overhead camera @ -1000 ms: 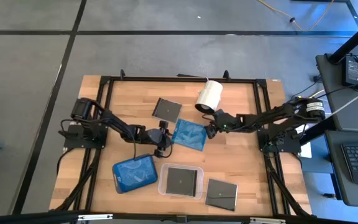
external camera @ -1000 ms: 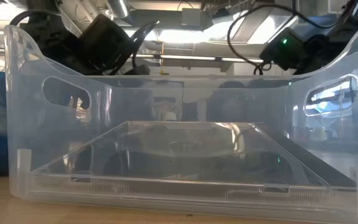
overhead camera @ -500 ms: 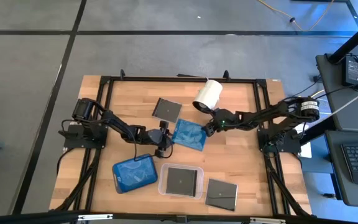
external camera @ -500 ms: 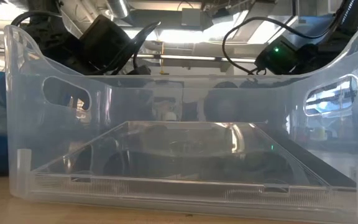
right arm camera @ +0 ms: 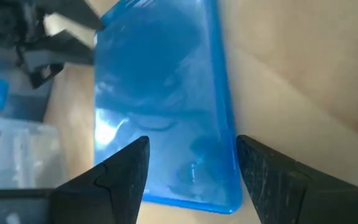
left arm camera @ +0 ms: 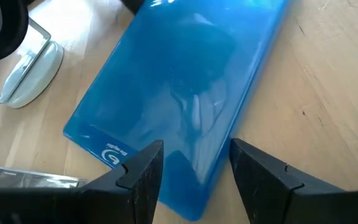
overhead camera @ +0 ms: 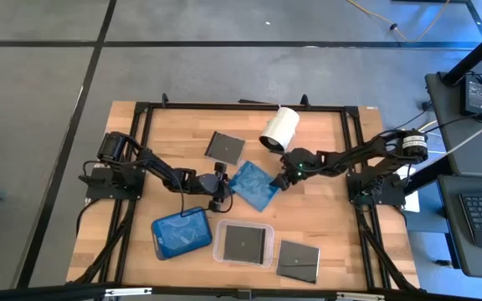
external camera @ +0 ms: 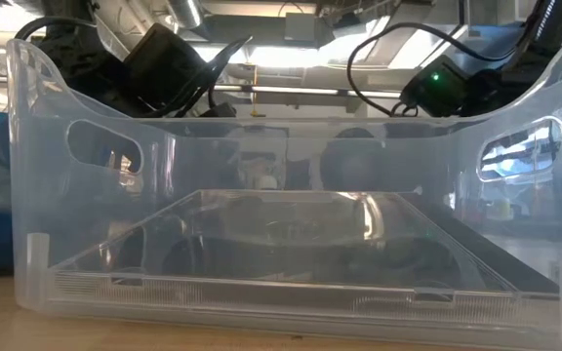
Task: Pick & place jewel cases by type
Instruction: Put the blue CD case into the black bin
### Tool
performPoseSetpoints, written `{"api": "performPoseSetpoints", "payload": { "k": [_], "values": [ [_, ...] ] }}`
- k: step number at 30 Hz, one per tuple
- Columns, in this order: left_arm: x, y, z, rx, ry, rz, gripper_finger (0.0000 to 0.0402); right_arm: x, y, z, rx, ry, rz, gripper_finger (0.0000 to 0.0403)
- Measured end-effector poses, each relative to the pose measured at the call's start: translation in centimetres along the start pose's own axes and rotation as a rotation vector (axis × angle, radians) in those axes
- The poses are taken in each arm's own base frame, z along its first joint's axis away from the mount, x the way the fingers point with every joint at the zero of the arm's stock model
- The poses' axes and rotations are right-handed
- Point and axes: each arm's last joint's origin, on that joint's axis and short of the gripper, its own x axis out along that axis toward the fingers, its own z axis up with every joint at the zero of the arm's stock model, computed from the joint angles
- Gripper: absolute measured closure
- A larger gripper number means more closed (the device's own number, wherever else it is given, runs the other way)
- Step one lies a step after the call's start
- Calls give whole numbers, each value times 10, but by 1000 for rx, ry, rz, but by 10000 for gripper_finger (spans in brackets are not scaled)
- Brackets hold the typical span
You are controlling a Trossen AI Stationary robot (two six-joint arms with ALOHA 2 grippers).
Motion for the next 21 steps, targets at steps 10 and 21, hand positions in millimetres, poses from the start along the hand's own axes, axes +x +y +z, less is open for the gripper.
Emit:
{"api": "performPoseSetpoints", "payload": {
  "k": [10, 21],
  "values": [
    [0, 0, 0, -10, -4, -15, 217, 7, 3, -6, 74, 85, 66, 159],
    [0, 0, 0, -19, -6, -18, 217, 14, 4, -7, 21, 76, 100, 161]
  ]
}}
